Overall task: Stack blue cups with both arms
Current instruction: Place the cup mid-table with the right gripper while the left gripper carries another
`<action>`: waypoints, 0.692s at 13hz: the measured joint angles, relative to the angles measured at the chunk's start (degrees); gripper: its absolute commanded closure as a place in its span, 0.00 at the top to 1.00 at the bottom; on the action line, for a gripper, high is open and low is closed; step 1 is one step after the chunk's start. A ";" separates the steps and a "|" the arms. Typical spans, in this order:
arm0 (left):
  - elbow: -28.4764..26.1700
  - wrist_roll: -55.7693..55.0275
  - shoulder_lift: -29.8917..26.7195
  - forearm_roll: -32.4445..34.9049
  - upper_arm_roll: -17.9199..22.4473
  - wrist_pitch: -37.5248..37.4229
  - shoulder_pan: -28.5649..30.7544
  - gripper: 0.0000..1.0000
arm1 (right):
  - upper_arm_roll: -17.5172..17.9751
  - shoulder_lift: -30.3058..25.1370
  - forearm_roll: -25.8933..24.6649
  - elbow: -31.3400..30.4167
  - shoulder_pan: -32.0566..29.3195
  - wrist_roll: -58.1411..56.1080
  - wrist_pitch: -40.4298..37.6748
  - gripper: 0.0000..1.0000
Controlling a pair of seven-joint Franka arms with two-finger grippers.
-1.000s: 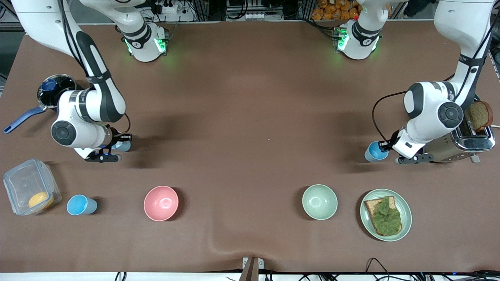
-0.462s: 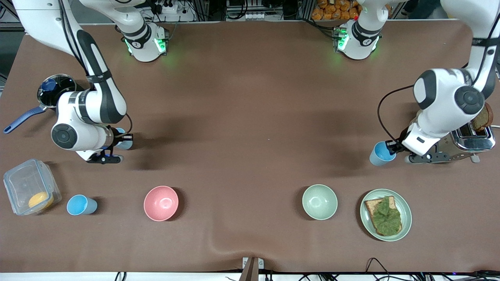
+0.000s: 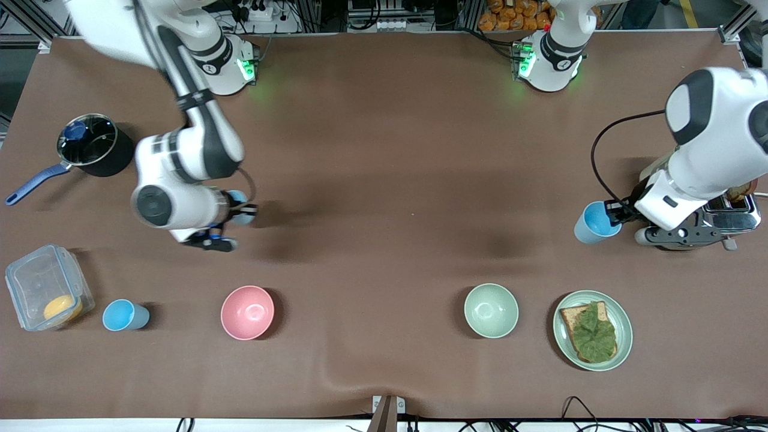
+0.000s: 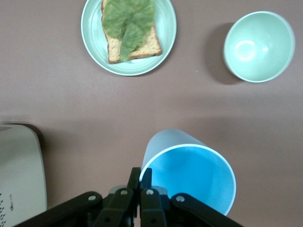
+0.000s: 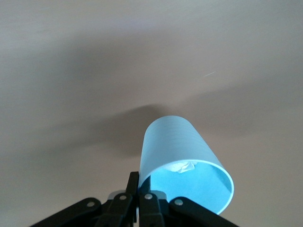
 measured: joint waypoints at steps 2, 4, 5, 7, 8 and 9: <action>2.11 -1.80 0.07 0.00 -2.10 -1.39 -0.03 0.00 | 0.08 2.74 3.59 3.97 6.13 9.44 0.75 0.00; 2.99 -6.31 0.25 0.00 -5.17 -1.51 -0.09 0.00 | 0.07 6.99 5.47 9.15 10.96 17.52 2.55 0.00; 3.30 -9.10 0.35 0.00 -6.80 -1.54 -0.17 0.00 | 0.05 9.22 5.71 11.60 12.82 20.66 3.50 0.00; 3.49 -15.20 0.59 0.00 -9.77 -1.65 -0.39 0.00 | 0.02 13.05 5.79 15.03 15.28 24.56 4.64 0.00; 3.50 -18.20 0.80 0.00 -10.94 -1.68 -0.74 0.00 | 0.00 14.34 5.80 15.74 15.93 25.09 5.78 0.00; 3.53 -21.11 1.01 0.00 -11.64 -1.70 -1.51 0.00 | 0.00 15.27 5.81 16.05 16.39 25.37 7.18 0.00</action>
